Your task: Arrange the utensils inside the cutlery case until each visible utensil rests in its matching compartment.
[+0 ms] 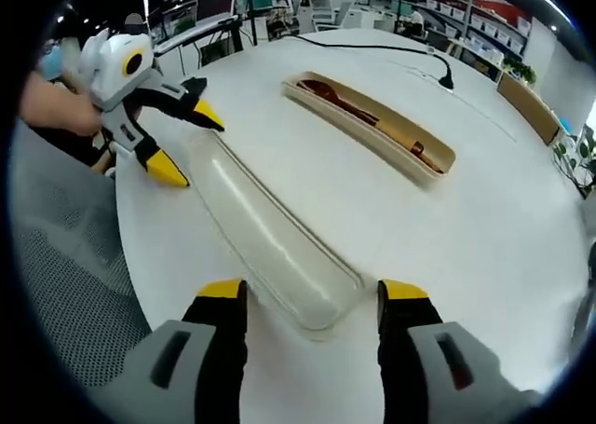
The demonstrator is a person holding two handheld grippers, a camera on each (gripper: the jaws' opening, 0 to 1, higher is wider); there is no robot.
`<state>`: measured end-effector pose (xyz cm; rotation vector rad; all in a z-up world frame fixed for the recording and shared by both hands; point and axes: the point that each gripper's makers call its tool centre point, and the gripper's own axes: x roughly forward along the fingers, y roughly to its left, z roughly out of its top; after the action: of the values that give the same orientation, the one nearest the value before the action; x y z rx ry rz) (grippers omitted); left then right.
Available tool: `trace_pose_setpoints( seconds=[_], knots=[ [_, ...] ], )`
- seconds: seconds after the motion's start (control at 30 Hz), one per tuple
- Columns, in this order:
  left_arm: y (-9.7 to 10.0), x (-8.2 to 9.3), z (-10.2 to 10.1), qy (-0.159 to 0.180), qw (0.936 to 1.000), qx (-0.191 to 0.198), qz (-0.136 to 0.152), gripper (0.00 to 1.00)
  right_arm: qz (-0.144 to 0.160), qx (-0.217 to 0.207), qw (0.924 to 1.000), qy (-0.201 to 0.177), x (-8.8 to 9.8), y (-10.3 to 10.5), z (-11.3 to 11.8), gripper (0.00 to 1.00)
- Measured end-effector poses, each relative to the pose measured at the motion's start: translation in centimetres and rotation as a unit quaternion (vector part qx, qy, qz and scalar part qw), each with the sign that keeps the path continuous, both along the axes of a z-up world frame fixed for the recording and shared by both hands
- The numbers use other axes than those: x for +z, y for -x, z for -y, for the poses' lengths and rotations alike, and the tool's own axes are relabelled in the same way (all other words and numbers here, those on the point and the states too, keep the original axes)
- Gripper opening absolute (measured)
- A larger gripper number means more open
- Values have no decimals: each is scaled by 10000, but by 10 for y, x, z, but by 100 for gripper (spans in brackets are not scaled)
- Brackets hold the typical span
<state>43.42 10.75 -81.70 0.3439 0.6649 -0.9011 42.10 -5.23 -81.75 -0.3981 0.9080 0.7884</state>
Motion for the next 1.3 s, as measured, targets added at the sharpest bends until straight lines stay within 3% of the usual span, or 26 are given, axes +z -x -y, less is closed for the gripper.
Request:
trace_pose_setpoints(
  seconds=[0.1,0.4,0.53,0.57,0.6,0.63,0.67,0.77,0.87,0.93,1.0,1.07,1.17,1.23,1.3],
  knots=[
    [5,1,-2,-10,10000,-36,-16,51,95,-354,9993,-28,1,-4,0,56],
    [3,0,1,-29,10000,-61,4,55,-130,-347,9993,-40,1,-2,0,55],
    [1,0,1,-38,10000,-31,-4,54,-209,-675,9968,-378,4,-3,-2,55],
    [3,1,0,-49,10000,-36,-8,51,-343,-801,9948,-521,6,-3,-3,52],
    [7,0,3,-44,9997,-245,-39,46,-532,-867,9926,-661,7,0,-6,41],
    [12,2,6,-110,9992,-370,-58,44,-817,-1119,9890,-520,3,6,0,35],
    [11,2,7,-118,9994,-333,-49,44,-561,-938,9930,-451,4,-1,2,33],
    [10,3,9,-102,9993,-349,-53,44,-354,-467,9980,-246,3,4,-2,36],
    [11,4,8,-81,9991,-422,-38,44,-281,-261,9993,-51,2,8,-4,39],
    [11,4,8,-87,9989,-454,-43,43,-17,-49,9999,140,4,2,-3,39],
    [10,4,7,-96,9988,-475,-57,43,-29,22,9999,150,5,3,-6,39],
    [9,5,7,-42,9989,-442,-117,42,147,228,9989,377,8,-1,-4,40],
    [14,7,9,214,9982,-412,-374,40,576,939,9899,898,11,-7,-4,50],
    [16,7,9,186,9981,-477,-332,39,540,1228,9873,854,9,-2,-11,58],
    [18,7,9,213,9979,-516,-341,39,503,1266,9875,796,8,-1,-14,58]
  ],
)
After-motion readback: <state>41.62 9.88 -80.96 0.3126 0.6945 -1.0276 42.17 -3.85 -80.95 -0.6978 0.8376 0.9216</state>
